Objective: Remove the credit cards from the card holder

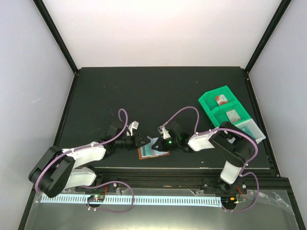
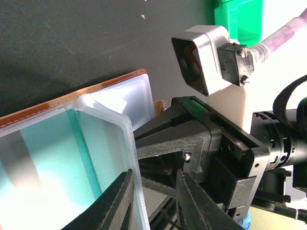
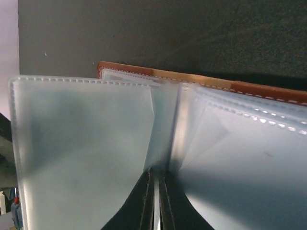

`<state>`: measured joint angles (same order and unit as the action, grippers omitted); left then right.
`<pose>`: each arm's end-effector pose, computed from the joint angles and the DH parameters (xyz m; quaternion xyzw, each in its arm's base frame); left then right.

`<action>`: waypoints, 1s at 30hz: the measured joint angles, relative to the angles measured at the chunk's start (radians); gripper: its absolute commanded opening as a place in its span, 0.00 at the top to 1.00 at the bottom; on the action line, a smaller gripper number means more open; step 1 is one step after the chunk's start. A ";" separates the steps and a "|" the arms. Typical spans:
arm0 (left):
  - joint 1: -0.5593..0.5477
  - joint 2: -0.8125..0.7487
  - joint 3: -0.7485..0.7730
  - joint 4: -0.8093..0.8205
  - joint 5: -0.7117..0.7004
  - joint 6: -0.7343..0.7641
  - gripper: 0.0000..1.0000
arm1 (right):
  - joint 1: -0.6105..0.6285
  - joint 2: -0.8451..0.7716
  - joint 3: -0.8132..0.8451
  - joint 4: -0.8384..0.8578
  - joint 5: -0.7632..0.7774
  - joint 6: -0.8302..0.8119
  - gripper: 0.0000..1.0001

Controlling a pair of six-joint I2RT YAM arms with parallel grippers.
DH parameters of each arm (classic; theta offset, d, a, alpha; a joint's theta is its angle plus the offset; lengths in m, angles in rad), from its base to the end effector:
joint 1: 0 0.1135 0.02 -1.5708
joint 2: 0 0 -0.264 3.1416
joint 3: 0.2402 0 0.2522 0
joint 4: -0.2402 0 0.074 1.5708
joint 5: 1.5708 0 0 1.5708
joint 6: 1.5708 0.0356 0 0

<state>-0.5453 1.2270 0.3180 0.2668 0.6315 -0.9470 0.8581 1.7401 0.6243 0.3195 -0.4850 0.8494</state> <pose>0.1696 -0.1275 0.1441 -0.0333 0.8606 -0.4928 0.1241 0.1835 0.2377 0.1046 -0.0946 0.8985 0.4224 0.0733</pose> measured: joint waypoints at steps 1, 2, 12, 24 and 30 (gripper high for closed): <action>-0.004 0.003 0.000 0.006 0.001 -0.002 0.73 | 0.000 0.000 -0.002 0.006 -0.004 0.002 0.90; -0.010 0.007 0.001 0.015 0.001 -0.007 0.72 | 0.000 0.000 -0.005 0.011 -0.006 0.004 0.89; -0.045 0.105 0.007 0.112 0.021 -0.054 0.69 | 0.000 -0.053 -0.047 0.023 0.016 0.008 0.85; -0.052 0.111 0.013 0.126 0.024 -0.059 0.67 | -0.008 -0.265 -0.051 -0.170 0.200 -0.053 0.82; -0.052 0.106 0.028 0.116 0.015 -0.051 0.63 | -0.008 -0.270 -0.051 -0.177 0.181 -0.066 0.82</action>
<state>-0.5972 1.3331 0.3458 0.3832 0.6464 -0.9981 0.8501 1.4700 0.5735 0.1425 -0.3042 0.7834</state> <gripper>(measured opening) 0.354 0.177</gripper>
